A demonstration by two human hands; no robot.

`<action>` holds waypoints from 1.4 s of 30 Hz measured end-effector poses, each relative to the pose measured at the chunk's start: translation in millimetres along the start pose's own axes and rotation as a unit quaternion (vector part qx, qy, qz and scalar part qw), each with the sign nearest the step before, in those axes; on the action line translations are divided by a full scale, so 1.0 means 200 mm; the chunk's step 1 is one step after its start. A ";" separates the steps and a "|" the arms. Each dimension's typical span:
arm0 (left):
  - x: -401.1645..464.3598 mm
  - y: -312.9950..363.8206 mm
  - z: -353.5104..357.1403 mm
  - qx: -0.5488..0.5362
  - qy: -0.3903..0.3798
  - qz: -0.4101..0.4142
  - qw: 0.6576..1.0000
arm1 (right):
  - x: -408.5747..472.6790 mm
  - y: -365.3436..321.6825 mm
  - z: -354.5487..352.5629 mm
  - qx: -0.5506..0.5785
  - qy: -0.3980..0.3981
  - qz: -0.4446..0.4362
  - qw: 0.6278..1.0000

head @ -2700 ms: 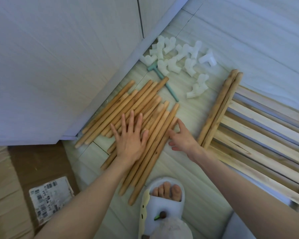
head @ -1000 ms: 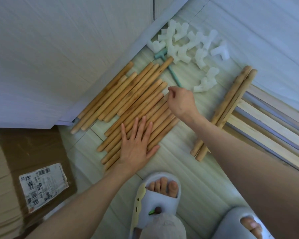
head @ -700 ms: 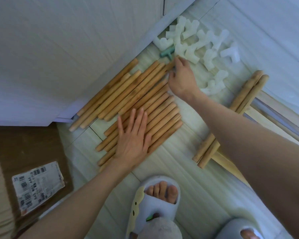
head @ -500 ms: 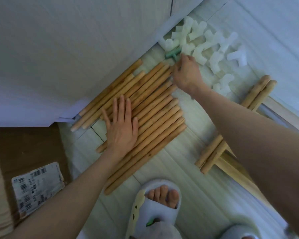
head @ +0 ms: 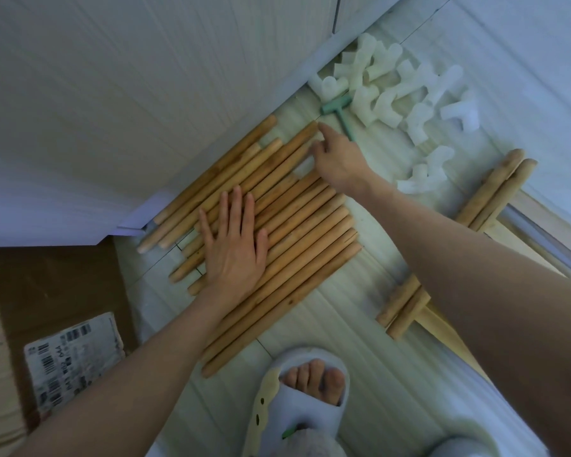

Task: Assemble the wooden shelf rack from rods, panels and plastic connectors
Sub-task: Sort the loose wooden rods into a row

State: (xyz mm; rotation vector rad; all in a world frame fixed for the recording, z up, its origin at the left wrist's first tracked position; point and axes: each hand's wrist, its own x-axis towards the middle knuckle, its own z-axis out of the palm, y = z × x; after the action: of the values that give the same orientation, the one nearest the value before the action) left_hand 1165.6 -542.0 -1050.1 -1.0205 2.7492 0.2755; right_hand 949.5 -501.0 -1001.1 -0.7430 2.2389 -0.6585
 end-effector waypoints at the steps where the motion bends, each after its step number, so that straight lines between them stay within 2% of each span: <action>1: 0.00 0.00 0.00 0.000 0.000 0.002 1.000 | -0.01 -0.01 0.02 -0.006 -0.006 -0.009 1.000; 4: 0.03 0.00 -0.01 -0.002 0.012 0.001 1.000 | -0.02 -0.04 0.06 -0.018 -0.021 -0.028 0.999; 9: 0.13 -0.08 -0.05 -0.003 0.022 -0.071 0.997 | 0.03 -0.04 0.03 -0.029 -0.006 -0.013 0.999; 12: 0.13 -0.08 -0.05 0.020 0.012 -0.061 0.998 | 0.05 -0.09 0.04 0.010 -0.026 -0.003 1.000; 15: 0.15 -0.06 -0.06 0.025 0.008 -0.057 0.998 | 0.00 -0.14 0.08 0.026 -0.047 -0.031 0.998; 17: 0.16 -0.06 -0.06 0.019 0.003 -0.047 0.999 | -0.05 -0.13 0.10 0.025 -0.023 -0.034 0.999; 22: 0.04 -0.01 -0.06 -0.016 0.008 0.022 1.000 | -0.30 0.03 0.06 0.077 0.098 0.050 0.991; 25: -0.17 0.07 -0.01 -0.021 0.004 0.121 0.992 | -0.49 0.12 0.09 0.090 0.151 0.110 0.978; 28: -0.29 0.13 0.05 0.023 -0.006 0.217 0.976 | -0.57 0.17 0.12 0.055 0.133 0.118 0.983; 32: -0.25 0.15 0.05 0.052 0.003 0.229 0.972 | -0.55 0.20 0.11 0.099 0.074 0.208 0.970; 34: -0.22 0.16 0.04 0.056 -0.006 0.240 0.969 | -0.55 0.21 0.11 0.112 0.075 0.203 0.970; 39: -0.34 0.06 0.01 0.021 -0.023 0.194 0.980 | -0.60 0.26 0.07 0.099 0.055 0.176 0.978; 42: -0.48 -0.12 0.01 -0.006 -0.048 0.071 0.996 | -0.61 0.26 0.07 0.085 0.051 0.172 0.980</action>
State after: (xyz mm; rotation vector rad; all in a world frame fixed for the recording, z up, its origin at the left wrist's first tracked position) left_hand 1253.4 -499.0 -1030.8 -0.7935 2.7386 0.3524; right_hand 1017.8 -385.9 -990.2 -0.2320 2.2928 -0.7147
